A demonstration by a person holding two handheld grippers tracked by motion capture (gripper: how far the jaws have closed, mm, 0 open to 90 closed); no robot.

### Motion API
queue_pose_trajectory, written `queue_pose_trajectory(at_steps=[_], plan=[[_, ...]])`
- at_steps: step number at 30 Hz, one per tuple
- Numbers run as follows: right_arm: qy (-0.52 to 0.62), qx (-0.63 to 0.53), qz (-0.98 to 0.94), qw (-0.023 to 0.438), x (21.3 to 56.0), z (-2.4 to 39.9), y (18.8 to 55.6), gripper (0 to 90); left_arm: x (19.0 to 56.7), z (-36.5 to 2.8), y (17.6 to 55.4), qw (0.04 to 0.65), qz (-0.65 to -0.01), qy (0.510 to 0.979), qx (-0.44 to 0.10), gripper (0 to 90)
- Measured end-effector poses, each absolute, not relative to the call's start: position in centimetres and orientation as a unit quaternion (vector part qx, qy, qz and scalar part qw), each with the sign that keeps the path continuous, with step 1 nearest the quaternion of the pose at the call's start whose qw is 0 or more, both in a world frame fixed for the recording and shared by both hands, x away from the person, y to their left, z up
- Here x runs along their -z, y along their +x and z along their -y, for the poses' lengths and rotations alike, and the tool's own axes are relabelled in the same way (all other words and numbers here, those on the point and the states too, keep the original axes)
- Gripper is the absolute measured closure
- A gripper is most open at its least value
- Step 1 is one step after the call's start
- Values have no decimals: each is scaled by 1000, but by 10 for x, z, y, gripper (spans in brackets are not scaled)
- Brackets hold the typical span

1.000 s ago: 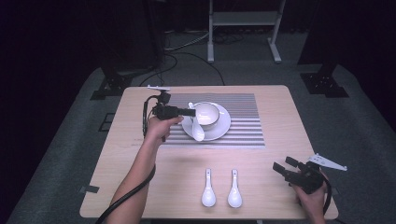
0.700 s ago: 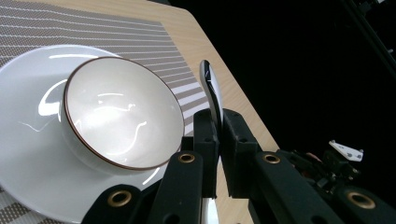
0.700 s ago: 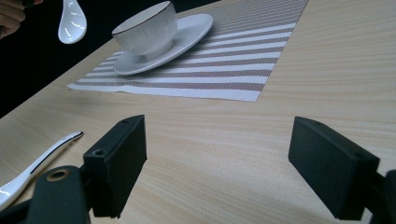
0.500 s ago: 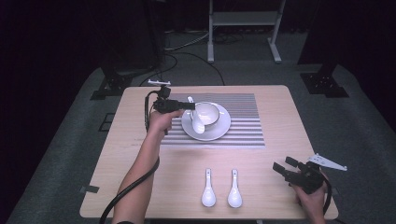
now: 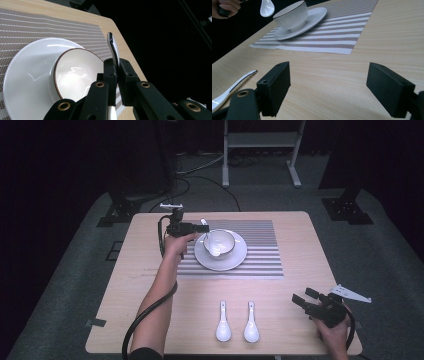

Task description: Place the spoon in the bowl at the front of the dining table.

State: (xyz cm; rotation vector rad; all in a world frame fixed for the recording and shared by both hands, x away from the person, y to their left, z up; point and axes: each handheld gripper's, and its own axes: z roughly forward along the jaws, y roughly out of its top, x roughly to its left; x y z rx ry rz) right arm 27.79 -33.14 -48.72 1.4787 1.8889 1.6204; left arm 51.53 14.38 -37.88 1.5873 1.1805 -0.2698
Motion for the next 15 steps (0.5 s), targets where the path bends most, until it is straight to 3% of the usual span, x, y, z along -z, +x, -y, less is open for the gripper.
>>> queue_pose_trajectory(at_steps=[15], plan=[[506, -555, -649, 123, 487, 331, 278, 183, 390, -148, 520, 567, -520, 630, 104, 848]])
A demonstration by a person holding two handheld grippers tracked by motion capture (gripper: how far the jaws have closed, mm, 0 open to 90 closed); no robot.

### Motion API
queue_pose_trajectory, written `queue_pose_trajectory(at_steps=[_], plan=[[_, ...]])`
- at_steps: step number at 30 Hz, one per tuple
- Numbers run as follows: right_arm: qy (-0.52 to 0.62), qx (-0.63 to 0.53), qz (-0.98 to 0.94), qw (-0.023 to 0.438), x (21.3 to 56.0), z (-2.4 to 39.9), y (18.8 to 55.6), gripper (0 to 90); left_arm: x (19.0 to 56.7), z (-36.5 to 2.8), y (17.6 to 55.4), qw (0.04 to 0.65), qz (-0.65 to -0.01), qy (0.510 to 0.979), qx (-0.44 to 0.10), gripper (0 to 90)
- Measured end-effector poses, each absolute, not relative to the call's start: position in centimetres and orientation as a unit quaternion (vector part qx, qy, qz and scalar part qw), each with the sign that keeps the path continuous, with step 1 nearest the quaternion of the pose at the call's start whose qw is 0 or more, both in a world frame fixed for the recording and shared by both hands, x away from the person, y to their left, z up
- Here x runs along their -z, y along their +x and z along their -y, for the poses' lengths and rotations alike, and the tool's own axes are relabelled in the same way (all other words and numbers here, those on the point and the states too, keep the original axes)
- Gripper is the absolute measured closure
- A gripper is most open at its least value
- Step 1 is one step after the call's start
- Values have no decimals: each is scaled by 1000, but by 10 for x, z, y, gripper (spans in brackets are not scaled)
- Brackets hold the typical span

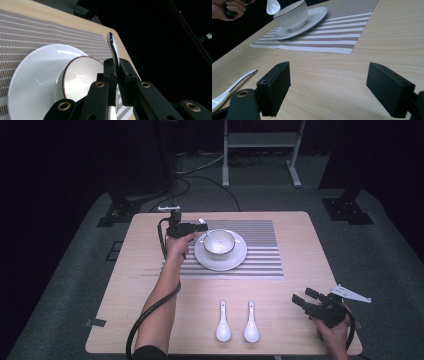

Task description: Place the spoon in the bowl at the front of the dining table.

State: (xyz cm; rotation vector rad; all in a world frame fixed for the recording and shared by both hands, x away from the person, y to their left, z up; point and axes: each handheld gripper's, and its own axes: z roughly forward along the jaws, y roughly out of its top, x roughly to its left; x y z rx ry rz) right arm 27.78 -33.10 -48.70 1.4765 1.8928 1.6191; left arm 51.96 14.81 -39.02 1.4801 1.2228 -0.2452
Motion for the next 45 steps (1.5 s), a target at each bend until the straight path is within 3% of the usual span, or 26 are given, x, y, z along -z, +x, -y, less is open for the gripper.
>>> queue_pose_trajectory(at_steps=[19, 45], plan=[[504, -555, -650, 121, 487, 331, 278, 184, 409, -142, 519, 567, -556, 604, 66, 847], [504, -554, -651, 122, 487, 330, 278, 183, 433, -157, 512, 556, -556, 612, 89, 843]])
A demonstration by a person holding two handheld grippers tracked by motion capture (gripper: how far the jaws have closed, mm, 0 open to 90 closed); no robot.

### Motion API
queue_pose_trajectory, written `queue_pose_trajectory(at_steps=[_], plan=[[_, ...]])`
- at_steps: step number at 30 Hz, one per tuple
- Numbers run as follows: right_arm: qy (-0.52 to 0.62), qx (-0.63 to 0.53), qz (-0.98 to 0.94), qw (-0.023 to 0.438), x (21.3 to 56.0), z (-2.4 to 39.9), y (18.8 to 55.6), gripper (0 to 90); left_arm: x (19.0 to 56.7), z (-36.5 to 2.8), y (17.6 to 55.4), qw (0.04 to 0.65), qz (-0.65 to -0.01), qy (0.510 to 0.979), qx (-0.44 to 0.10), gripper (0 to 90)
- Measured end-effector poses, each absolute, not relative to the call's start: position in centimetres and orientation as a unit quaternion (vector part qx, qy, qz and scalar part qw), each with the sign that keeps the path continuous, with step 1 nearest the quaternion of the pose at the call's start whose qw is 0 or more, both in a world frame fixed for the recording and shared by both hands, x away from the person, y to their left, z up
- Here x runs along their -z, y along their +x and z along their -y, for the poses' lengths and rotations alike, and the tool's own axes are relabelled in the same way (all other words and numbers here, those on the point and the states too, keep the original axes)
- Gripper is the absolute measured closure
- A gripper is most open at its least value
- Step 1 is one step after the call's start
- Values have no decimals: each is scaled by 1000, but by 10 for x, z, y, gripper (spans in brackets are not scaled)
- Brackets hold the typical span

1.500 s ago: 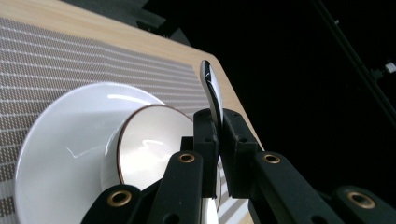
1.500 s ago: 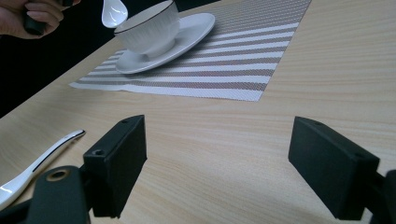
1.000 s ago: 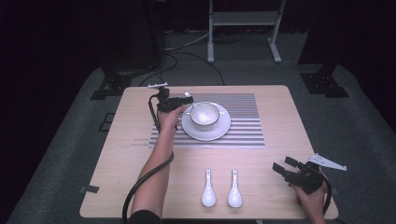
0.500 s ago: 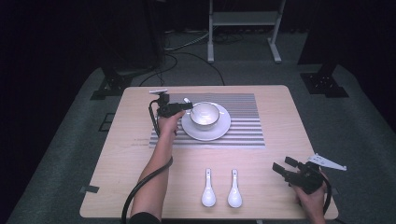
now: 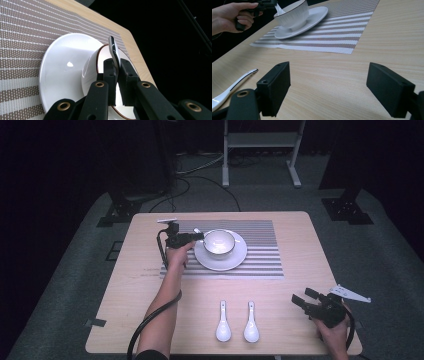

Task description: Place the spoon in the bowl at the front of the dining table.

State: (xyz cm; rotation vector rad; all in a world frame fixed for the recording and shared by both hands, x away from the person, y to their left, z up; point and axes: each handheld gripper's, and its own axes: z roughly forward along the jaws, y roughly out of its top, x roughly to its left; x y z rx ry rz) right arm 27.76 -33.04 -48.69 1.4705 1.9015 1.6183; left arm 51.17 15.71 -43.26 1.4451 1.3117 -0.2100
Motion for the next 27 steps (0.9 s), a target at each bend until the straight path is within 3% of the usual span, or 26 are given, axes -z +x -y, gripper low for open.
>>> queue_pose_trajectory(at_steps=[8, 27], plan=[[504, -554, -652, 121, 487, 330, 278, 183, 438, -159, 510, 555, -558, 611, 88, 830], [503, -554, -652, 121, 487, 330, 278, 183, 448, -174, 501, 569, -565, 590, 96, 671]])
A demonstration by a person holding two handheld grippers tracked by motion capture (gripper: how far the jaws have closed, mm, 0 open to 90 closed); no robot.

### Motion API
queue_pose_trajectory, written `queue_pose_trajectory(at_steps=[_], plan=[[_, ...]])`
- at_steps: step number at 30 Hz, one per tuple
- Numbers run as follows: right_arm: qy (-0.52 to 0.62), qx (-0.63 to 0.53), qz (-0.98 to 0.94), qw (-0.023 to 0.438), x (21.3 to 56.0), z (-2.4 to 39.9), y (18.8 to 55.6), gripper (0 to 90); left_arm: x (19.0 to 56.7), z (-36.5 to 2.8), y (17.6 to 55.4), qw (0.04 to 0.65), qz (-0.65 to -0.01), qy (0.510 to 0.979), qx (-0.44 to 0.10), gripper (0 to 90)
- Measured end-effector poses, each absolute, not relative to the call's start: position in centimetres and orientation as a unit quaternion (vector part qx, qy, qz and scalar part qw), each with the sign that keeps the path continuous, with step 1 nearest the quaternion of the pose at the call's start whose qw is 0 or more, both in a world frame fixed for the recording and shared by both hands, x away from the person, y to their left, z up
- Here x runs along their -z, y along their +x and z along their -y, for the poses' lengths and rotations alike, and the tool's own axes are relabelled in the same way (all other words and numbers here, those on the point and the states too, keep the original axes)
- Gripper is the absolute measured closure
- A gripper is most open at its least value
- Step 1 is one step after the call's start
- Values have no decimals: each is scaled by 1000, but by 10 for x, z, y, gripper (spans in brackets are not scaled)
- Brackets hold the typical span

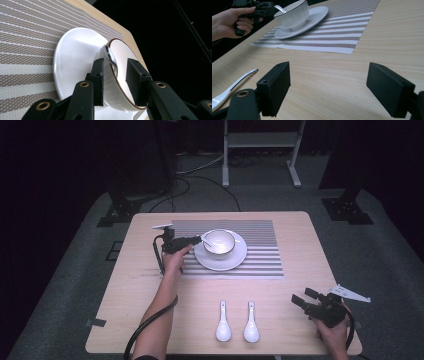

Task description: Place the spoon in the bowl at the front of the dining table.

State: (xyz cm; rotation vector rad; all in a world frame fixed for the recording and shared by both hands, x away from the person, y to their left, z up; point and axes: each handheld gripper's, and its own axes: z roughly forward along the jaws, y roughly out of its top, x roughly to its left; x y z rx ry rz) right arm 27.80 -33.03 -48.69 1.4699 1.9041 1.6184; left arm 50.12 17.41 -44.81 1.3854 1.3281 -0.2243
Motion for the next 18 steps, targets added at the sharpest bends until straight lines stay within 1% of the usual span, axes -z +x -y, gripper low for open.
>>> queue_pose_trajectory(at_steps=[2, 5, 7, 11, 15, 18], plan=[[504, -555, -651, 121, 487, 330, 278, 183, 449, -176, 500, 571, -564, 588, 97, 642], [504, -555, -651, 121, 487, 330, 278, 183, 449, -178, 498, 575, -560, 588, 99, 623], [504, -556, -650, 121, 487, 331, 279, 183, 449, -178, 497, 575, -559, 589, 102, 583], [505, -560, -646, 119, 487, 332, 279, 183, 447, -177, 494, 571, -552, 598, 106, 559], [506, -560, -645, 119, 488, 333, 279, 183, 444, -175, 491, 569, -545, 606, 110, 498], [506, -561, -645, 117, 488, 333, 280, 183, 443, -174, 488, 564, -538, 615, 112, 498]])
